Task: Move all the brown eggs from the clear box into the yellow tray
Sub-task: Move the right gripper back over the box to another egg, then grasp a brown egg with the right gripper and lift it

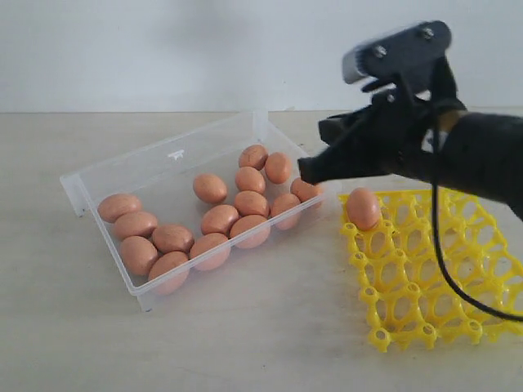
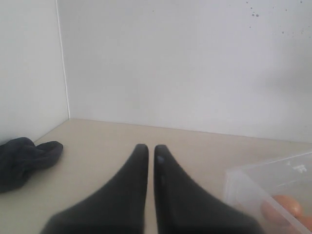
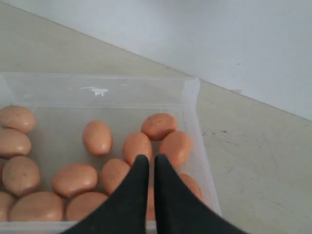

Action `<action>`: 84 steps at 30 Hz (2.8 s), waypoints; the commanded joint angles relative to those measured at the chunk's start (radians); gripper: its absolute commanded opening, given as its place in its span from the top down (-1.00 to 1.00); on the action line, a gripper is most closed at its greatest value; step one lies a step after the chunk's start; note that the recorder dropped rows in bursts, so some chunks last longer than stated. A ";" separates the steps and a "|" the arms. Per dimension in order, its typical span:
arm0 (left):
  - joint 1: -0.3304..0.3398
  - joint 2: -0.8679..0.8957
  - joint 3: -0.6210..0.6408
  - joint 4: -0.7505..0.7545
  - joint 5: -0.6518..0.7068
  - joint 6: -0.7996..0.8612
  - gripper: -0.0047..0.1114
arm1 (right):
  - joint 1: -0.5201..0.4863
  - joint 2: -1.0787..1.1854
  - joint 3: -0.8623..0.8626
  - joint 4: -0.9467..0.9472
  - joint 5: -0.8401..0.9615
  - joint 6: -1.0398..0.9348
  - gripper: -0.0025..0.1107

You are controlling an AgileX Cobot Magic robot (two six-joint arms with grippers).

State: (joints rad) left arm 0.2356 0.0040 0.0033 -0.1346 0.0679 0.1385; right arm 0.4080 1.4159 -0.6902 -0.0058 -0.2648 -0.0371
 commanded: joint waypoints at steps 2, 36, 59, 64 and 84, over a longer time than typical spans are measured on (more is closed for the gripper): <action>-0.001 -0.004 -0.003 0.000 -0.017 0.002 0.85 | 0.021 0.195 -0.397 -0.039 0.459 0.085 0.96; -0.001 -0.004 -0.003 0.000 -0.017 0.002 0.85 | 0.121 0.855 -1.037 0.267 0.654 -0.544 -0.02; -0.001 -0.004 -0.003 0.000 -0.019 0.002 0.85 | 0.120 0.908 -1.044 0.257 0.662 -0.484 0.74; -0.001 -0.004 -0.003 0.000 -0.015 0.002 0.85 | 0.120 0.877 -1.046 0.251 0.665 -0.484 0.96; -0.001 -0.004 -0.003 0.000 -0.017 0.002 0.85 | 0.010 0.463 -0.709 0.452 0.360 -0.399 0.96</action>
State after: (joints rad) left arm 0.2356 0.0040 0.0033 -0.1346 0.0661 0.1385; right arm 0.4478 1.9764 -1.5212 0.4357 0.2014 -0.4112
